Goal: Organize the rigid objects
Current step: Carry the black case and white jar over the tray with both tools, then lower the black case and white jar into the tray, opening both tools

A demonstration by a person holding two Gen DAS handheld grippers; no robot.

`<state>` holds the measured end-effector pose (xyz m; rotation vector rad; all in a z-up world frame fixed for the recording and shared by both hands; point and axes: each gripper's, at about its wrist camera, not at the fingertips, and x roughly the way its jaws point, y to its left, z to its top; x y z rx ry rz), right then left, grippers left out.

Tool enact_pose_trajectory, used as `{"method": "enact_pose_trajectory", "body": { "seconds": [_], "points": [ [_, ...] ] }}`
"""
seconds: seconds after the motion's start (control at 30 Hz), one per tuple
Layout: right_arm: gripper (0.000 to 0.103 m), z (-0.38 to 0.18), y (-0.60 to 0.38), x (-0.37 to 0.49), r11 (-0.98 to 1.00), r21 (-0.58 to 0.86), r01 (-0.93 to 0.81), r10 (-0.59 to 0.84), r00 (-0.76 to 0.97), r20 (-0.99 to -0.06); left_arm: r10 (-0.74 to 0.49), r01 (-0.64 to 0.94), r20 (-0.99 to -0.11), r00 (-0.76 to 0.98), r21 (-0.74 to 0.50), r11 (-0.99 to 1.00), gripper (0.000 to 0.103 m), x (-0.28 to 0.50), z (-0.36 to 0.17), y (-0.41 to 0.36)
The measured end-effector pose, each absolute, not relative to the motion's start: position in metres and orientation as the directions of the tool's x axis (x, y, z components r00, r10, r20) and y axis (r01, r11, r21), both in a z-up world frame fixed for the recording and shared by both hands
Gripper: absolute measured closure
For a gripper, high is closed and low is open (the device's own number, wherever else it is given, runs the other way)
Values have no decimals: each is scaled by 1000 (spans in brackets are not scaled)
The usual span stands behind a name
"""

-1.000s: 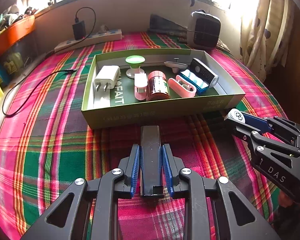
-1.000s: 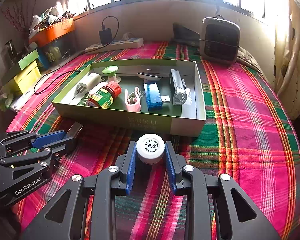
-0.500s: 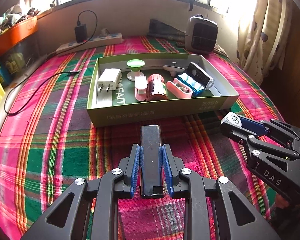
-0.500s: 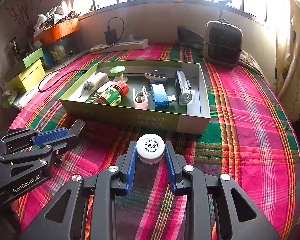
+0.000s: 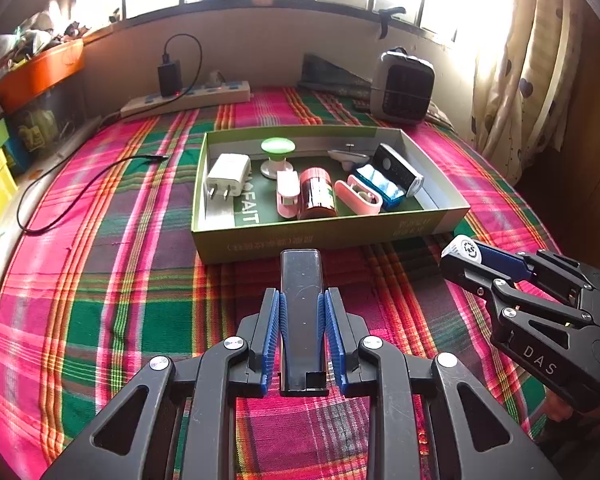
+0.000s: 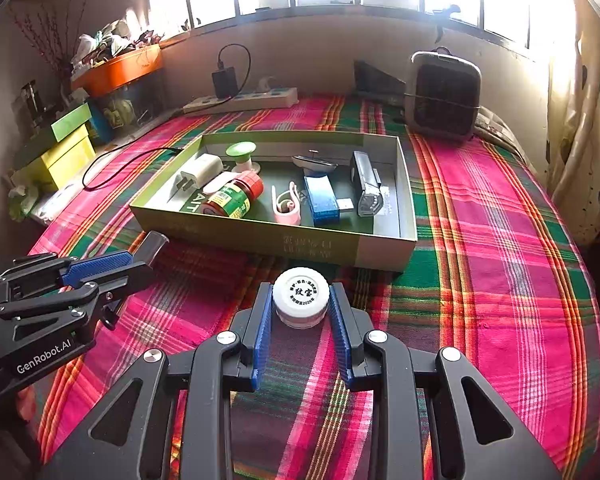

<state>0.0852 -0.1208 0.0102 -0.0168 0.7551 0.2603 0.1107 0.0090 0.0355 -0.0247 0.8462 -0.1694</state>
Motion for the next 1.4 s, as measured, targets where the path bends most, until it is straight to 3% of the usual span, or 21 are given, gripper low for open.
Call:
{"method": "enact_pose_trajectory", "body": {
  "seconds": [0.77,1.4],
  "points": [
    [74,41,-116,92,967,64,-246,230,742,-630,-177,126,-700,692,-125,984,81,126,66,33],
    [74,50,-124,142,970,80,-230,226,732,-643,-177,117,-711,681,-134,984,81,179,68,44]
  ]
}}
